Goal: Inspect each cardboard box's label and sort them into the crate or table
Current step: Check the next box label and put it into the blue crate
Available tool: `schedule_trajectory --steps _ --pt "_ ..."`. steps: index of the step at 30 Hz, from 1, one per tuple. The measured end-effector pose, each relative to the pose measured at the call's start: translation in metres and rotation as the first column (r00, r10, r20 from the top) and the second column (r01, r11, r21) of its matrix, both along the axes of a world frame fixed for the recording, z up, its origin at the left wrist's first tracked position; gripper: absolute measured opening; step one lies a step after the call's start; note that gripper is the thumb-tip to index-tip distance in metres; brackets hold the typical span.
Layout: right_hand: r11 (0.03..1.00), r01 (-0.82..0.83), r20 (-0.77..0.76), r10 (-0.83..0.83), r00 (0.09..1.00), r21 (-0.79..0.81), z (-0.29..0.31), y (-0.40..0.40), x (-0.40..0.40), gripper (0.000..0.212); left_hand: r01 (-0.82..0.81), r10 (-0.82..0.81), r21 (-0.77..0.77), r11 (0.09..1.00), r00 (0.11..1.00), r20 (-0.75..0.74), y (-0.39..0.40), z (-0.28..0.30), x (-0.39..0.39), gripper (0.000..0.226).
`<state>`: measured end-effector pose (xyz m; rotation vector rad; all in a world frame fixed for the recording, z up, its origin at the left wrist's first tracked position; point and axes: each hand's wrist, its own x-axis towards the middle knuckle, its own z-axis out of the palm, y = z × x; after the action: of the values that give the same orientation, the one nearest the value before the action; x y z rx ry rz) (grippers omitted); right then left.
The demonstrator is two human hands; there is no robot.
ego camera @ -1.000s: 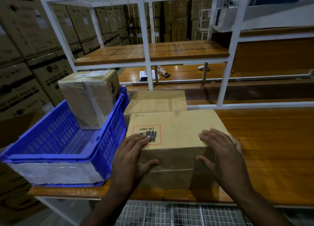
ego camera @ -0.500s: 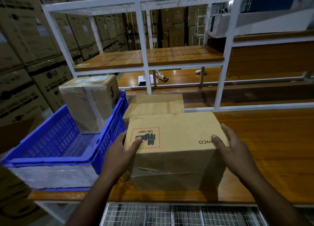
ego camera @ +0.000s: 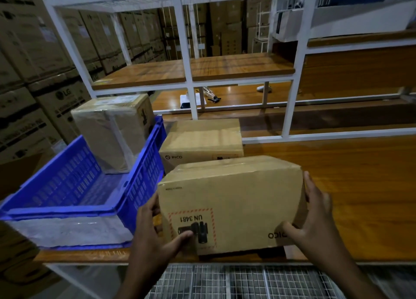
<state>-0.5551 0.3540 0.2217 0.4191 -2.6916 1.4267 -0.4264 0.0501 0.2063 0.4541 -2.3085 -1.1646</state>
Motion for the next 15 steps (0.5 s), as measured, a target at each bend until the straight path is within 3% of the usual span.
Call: schedule_trajectory --steps 3,7,10,12,15 --pt "0.998 0.019 -0.054 -0.016 0.998 0.06 -0.003 -0.005 0.007 0.129 -0.026 0.025 -0.161 0.987 1.0 -0.008 0.005 -0.002 -0.001 0.132" --pt "0.987 0.028 -0.236 0.011 0.972 0.161 -0.001 -0.014 0.011 0.122 -0.026 0.012 -0.283 0.959 0.999 -0.052 0.006 0.005 -0.007 0.128" --pt "0.971 0.05 -0.266 0.014 0.964 0.232 0.001 -0.016 0.01 0.114 -0.006 -0.004 -0.388 0.922 1.0 -0.025 0.004 0.008 -0.007 0.107" --pt "0.963 0.062 -0.271 0.011 0.963 0.261 0.001 -0.016 0.007 0.096 0.008 -0.02 -0.444 0.896 1.0 -0.022 0.001 0.008 -0.007 0.086" --pt "0.921 -0.01 -0.236 0.111 0.965 0.39 -0.008 -0.015 0.002 0.073 0.111 -0.057 -0.545 0.831 0.992 0.115 -0.001 -0.006 -0.009 0.074"
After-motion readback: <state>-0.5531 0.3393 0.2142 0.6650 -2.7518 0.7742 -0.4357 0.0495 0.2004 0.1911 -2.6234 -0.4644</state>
